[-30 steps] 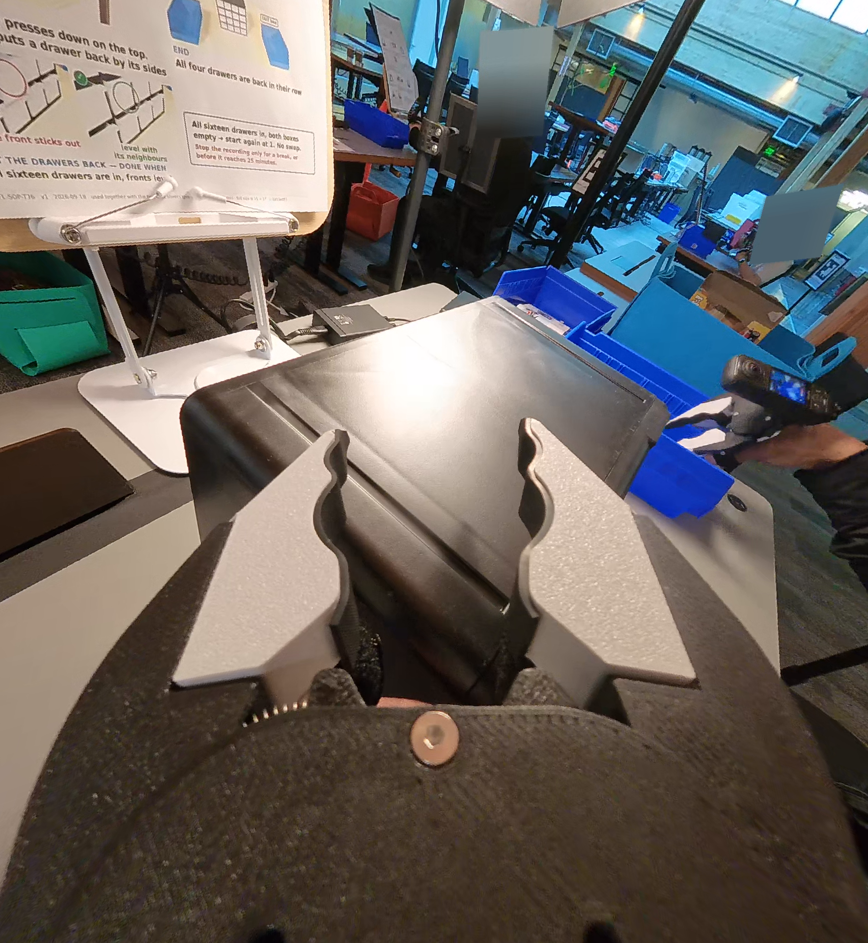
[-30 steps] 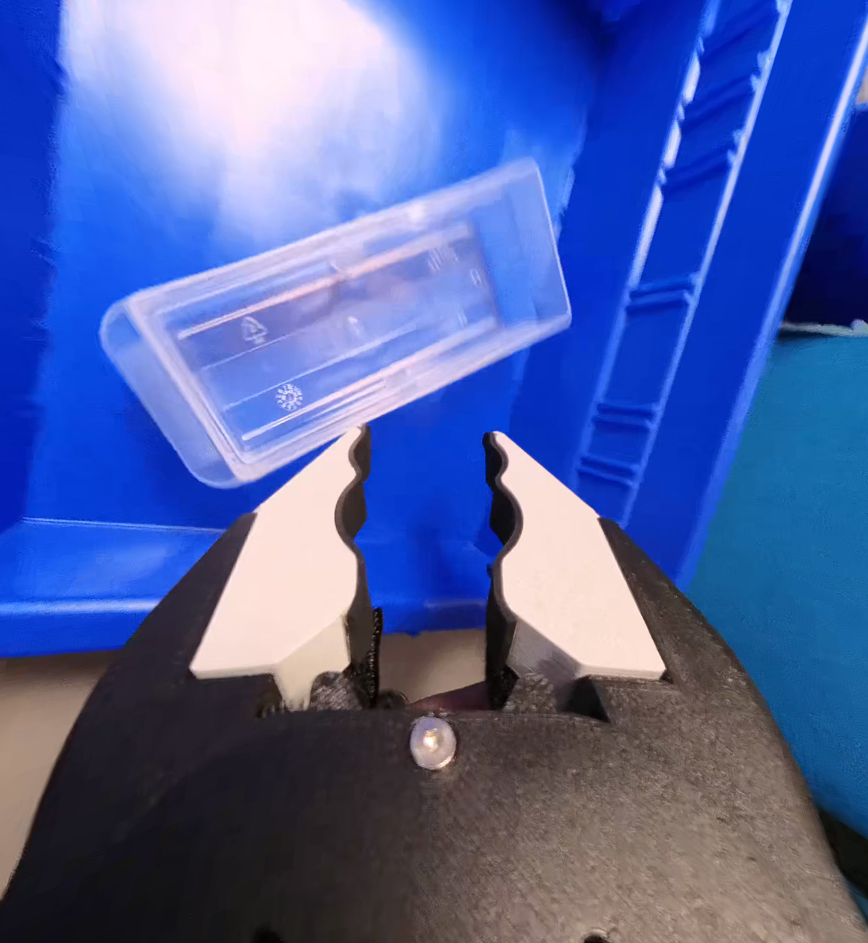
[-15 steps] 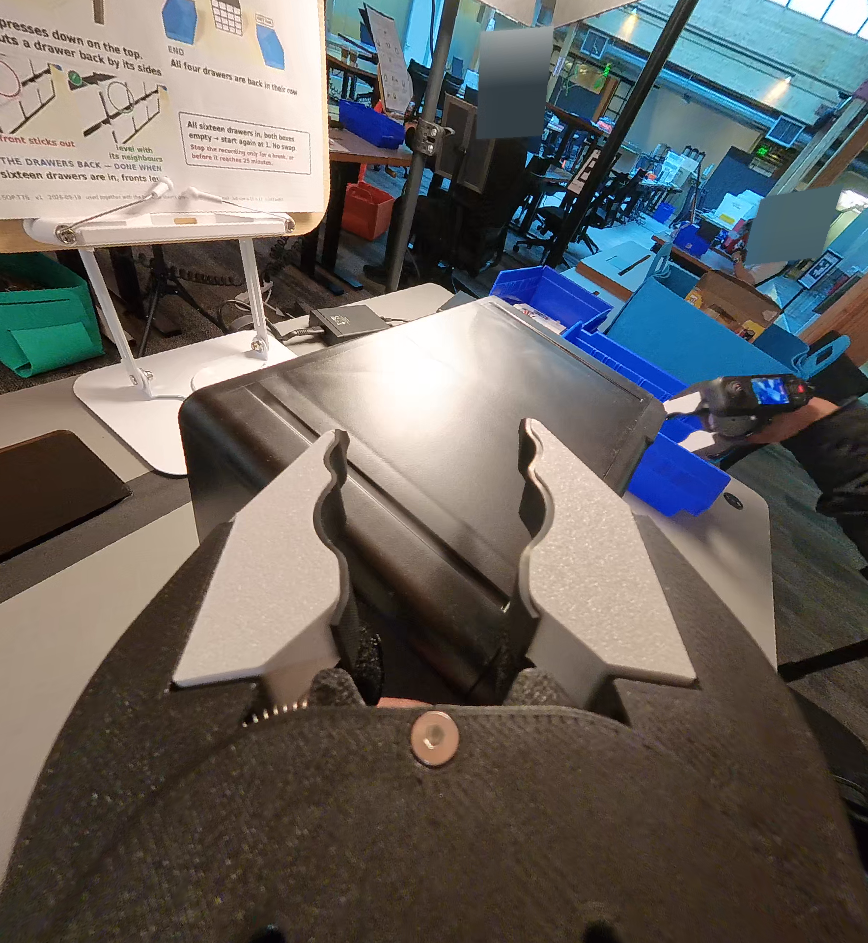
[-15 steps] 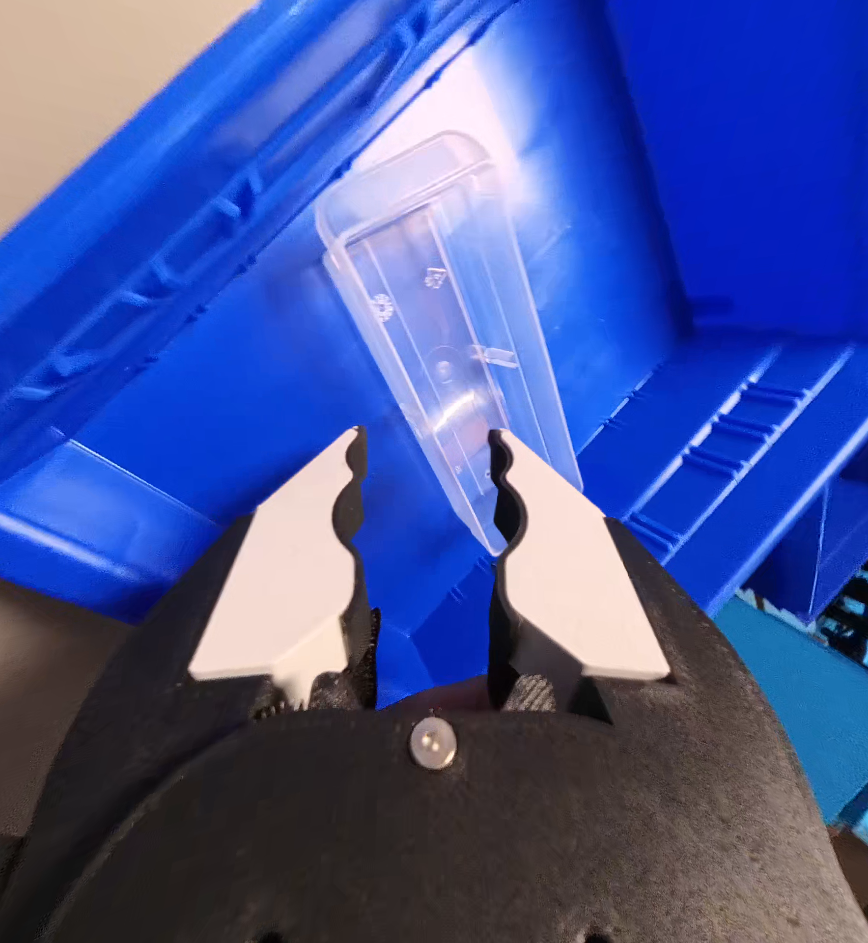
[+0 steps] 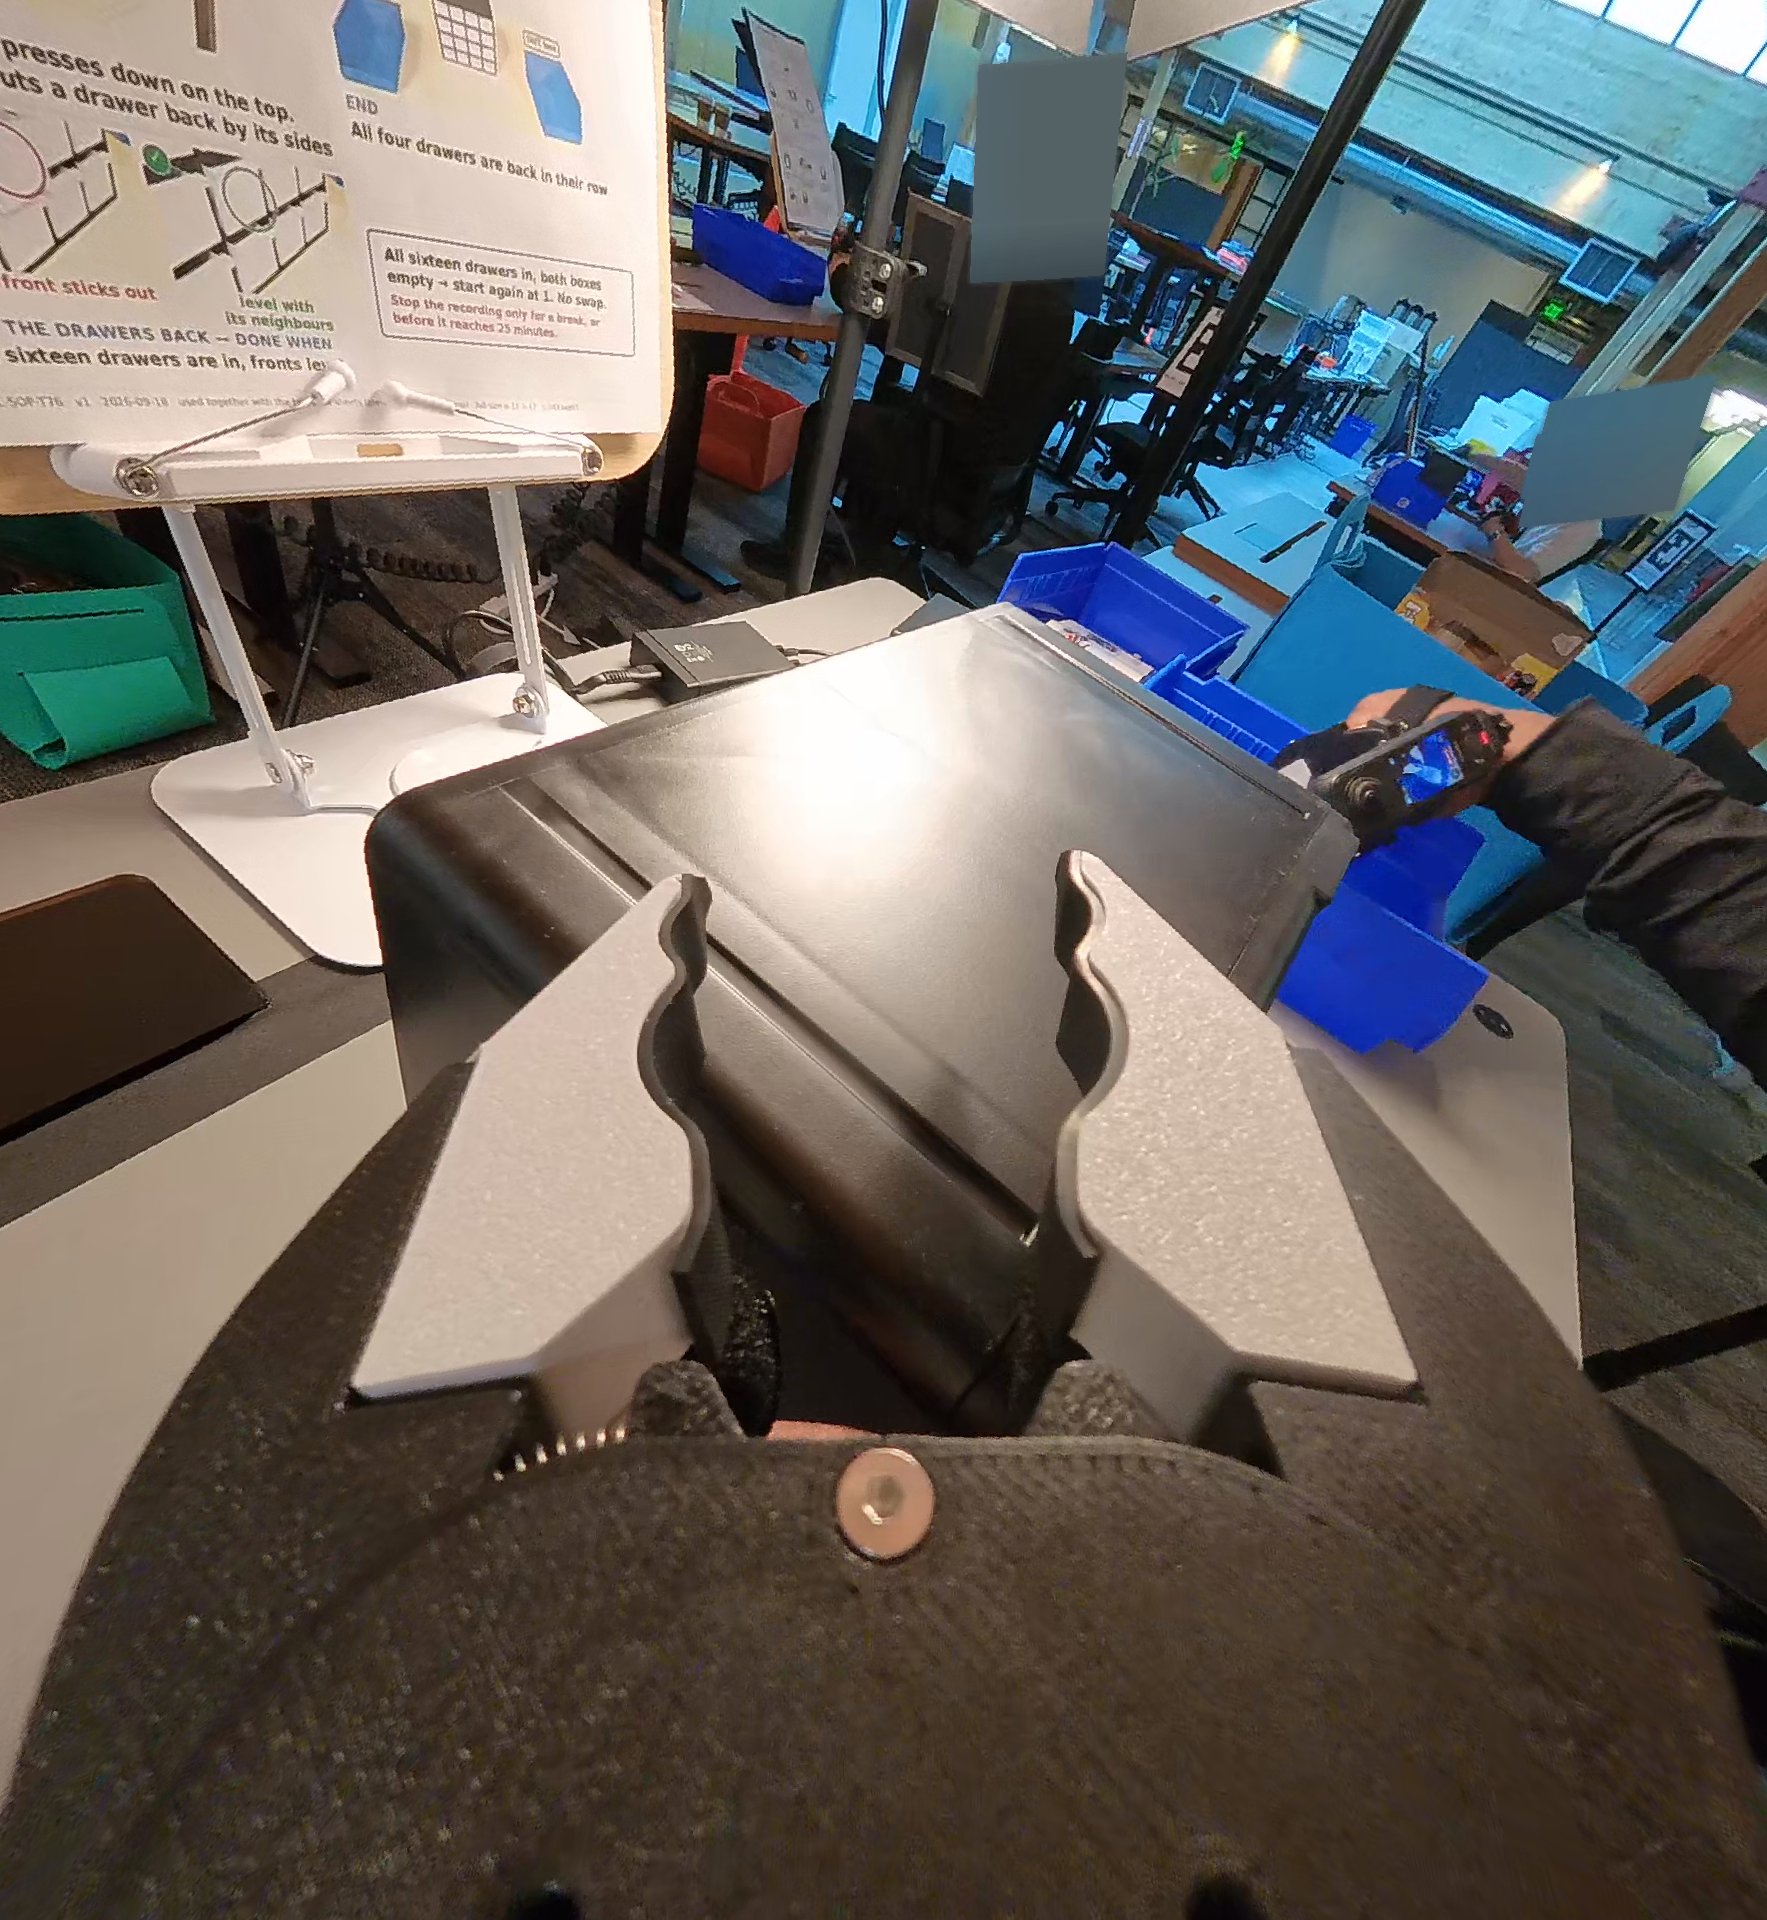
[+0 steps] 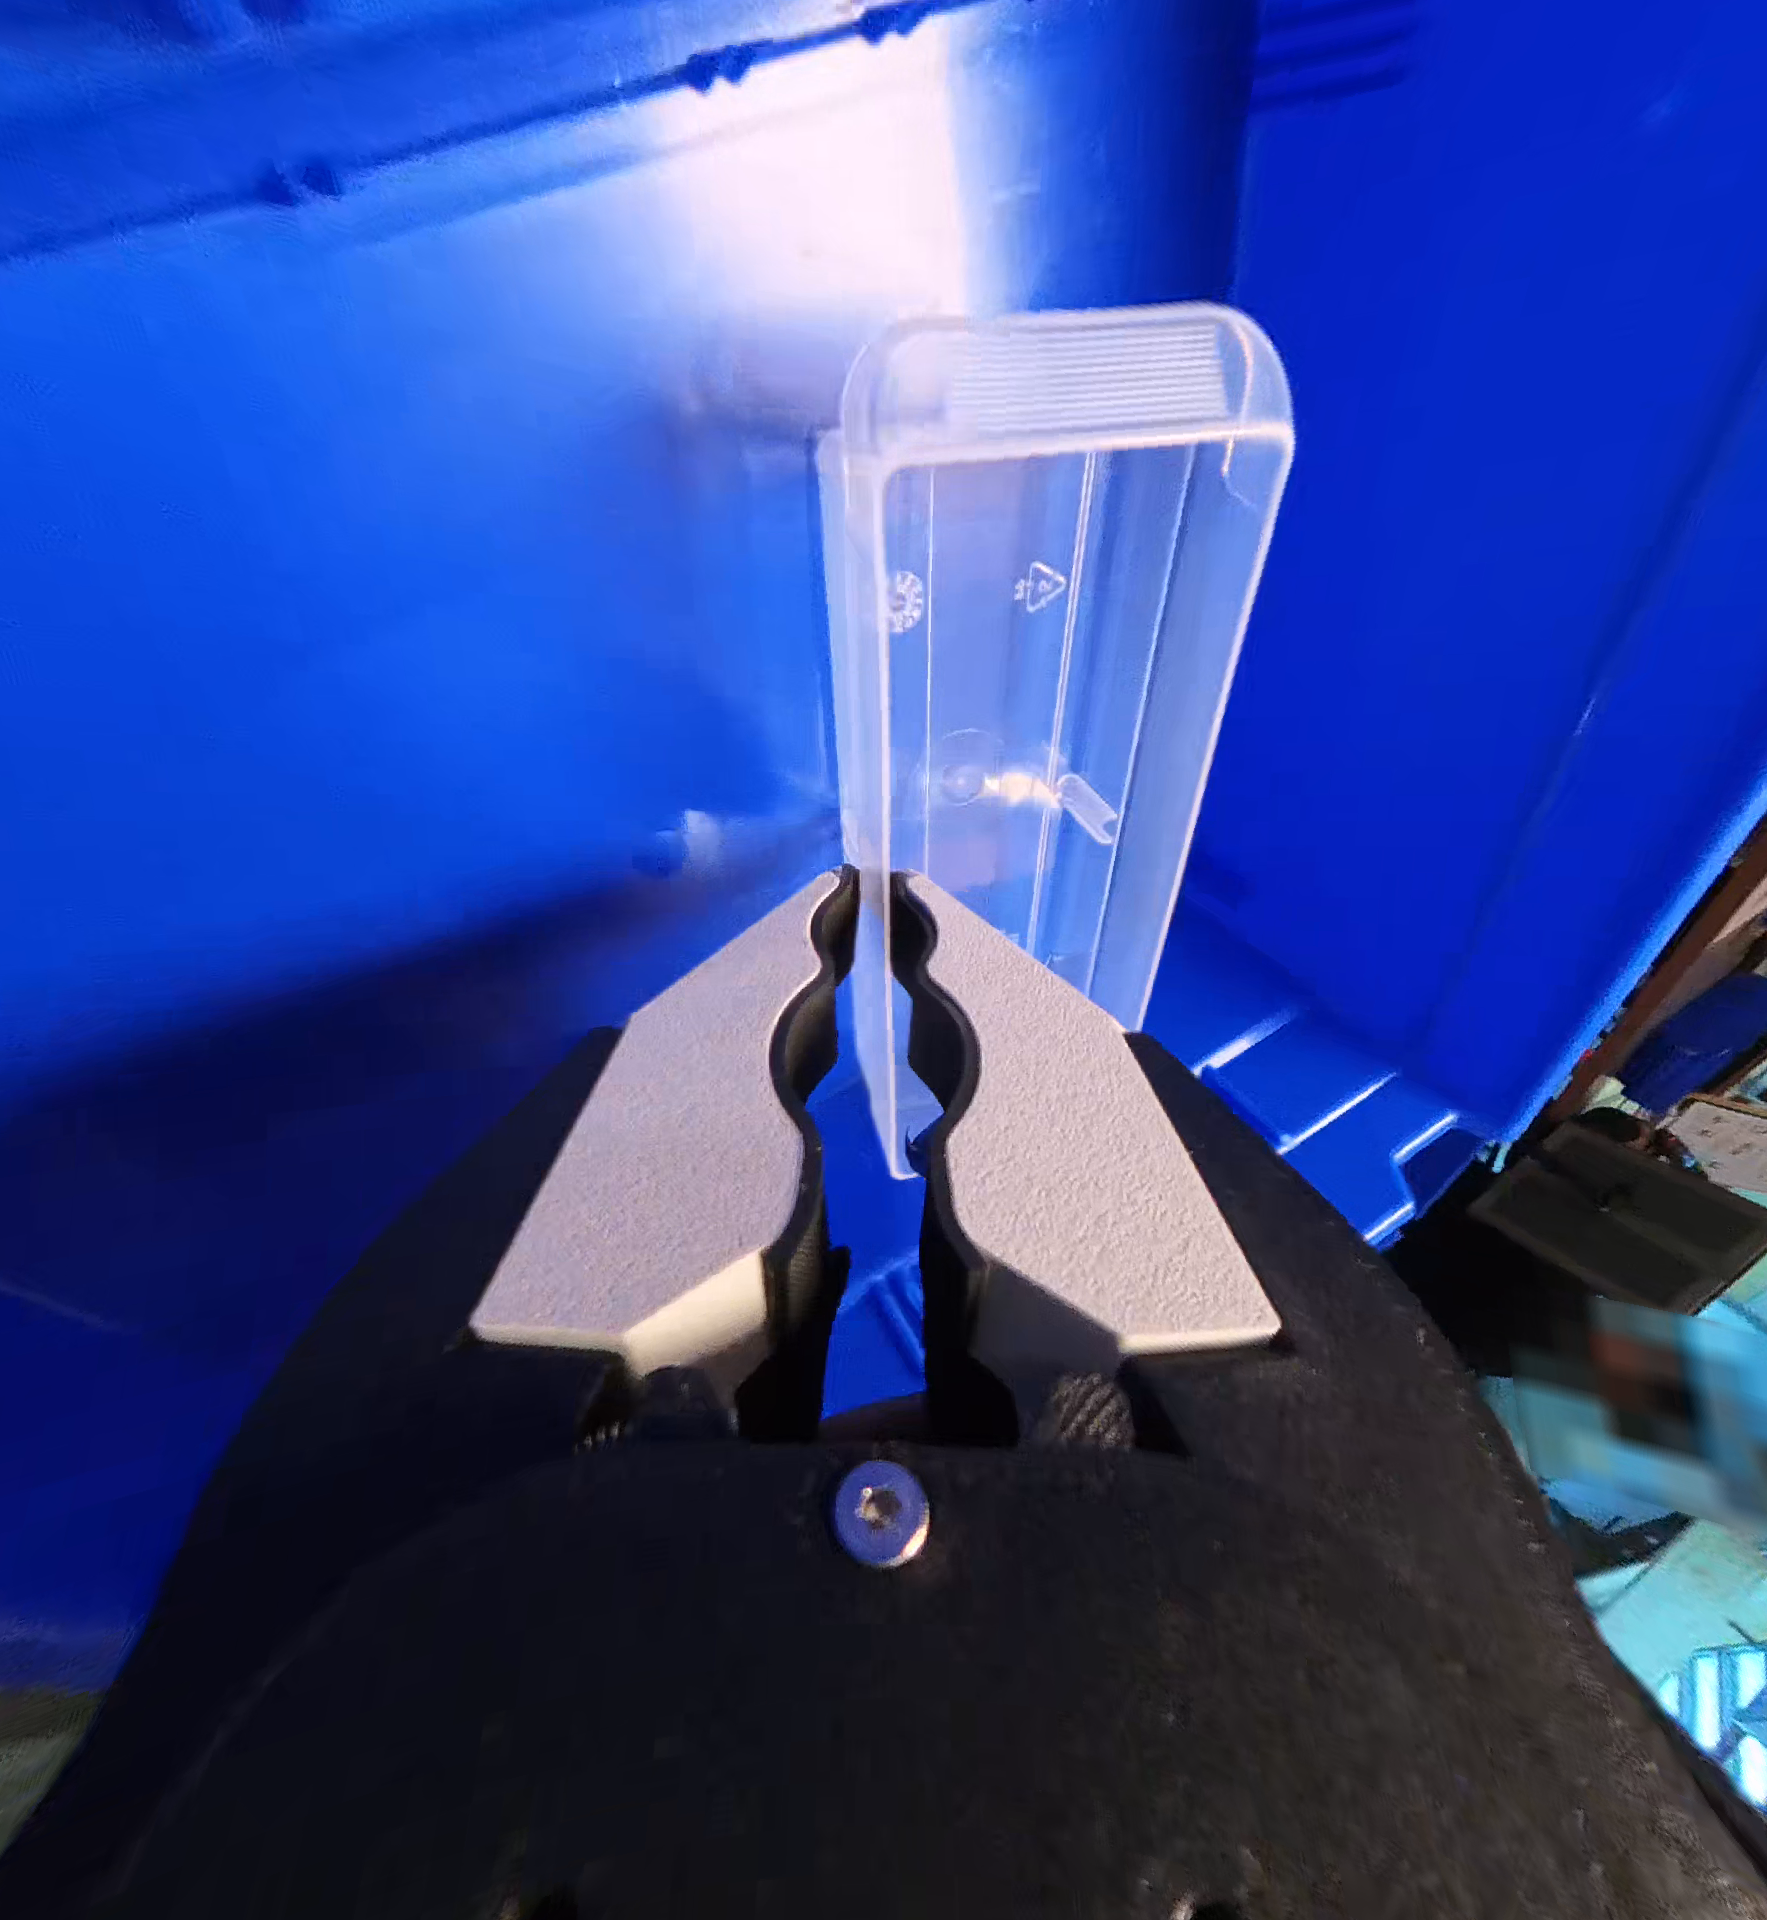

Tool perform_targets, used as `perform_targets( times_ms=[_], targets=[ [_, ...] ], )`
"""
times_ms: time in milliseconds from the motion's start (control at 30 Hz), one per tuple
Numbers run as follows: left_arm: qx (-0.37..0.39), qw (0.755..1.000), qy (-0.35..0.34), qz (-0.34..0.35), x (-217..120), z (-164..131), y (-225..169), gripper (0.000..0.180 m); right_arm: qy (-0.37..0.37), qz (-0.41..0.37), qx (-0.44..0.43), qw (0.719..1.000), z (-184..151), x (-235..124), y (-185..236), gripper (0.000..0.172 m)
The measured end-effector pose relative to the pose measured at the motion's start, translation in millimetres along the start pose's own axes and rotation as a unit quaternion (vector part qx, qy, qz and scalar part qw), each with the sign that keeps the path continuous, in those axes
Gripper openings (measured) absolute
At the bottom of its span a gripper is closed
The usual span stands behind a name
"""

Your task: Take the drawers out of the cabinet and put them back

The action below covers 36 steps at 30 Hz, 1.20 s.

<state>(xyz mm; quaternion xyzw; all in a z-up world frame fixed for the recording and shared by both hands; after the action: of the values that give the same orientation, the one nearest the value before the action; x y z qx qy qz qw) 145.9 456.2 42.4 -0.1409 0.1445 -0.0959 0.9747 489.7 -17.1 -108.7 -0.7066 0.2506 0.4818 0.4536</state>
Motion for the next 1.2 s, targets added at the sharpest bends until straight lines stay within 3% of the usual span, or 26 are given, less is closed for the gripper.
perform_targets(
  times_ms=[433, 667, 800, 900, 1033, 1200],
  targets=[
    [0.001, 1.0, 0.001, -0.001, 0, 0, 0, 0.067, 0.041, -0.028, -0.118, 0.992, -1, 5, -6, 0.012],
    [0.0, 1.0, -0.001, -0.002, 0, 0, 0, 0.067, 0.008, -0.088, -0.047, 0.995, -13, -20, -10, 0.037],
    [0.002, 1.0, 0.001, 0.0, 0, 1, 0, 0.067, -0.1, -0.171, 0.094, 0.976, -10, -74, -10, 0.043],
    [0.005, 1.0, 0.003, 0.003, 0, 1, -1, 0.066, -0.275, -0.146, 0.201, 0.929, 13, -121, 10, 0.042],
    [0.004, 1.0, 0.005, 0.007, 0, 1, -1, 0.066, -0.508, -0.053, 0.274, 0.815, 80, -164, 60, 0.041],
    [0.003, 1.0, 0.006, 0.014, 0, 1, -3, 0.066, -0.644, 0.078, 0.358, 0.671, 193, -155, 114, 0.039]
  ],
)
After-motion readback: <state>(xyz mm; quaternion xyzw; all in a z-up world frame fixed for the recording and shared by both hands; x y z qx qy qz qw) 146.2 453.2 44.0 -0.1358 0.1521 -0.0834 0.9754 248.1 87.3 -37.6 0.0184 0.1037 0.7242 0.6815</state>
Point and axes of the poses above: each gripper's, where its closed fingertips meet, x out along the fingers, z out of its top, y = z × x across the jaws, the point moved 10 cm from there along -x, back along the fingers, and after that the axes turned 5 degrees about z, right-handed, at the moved point
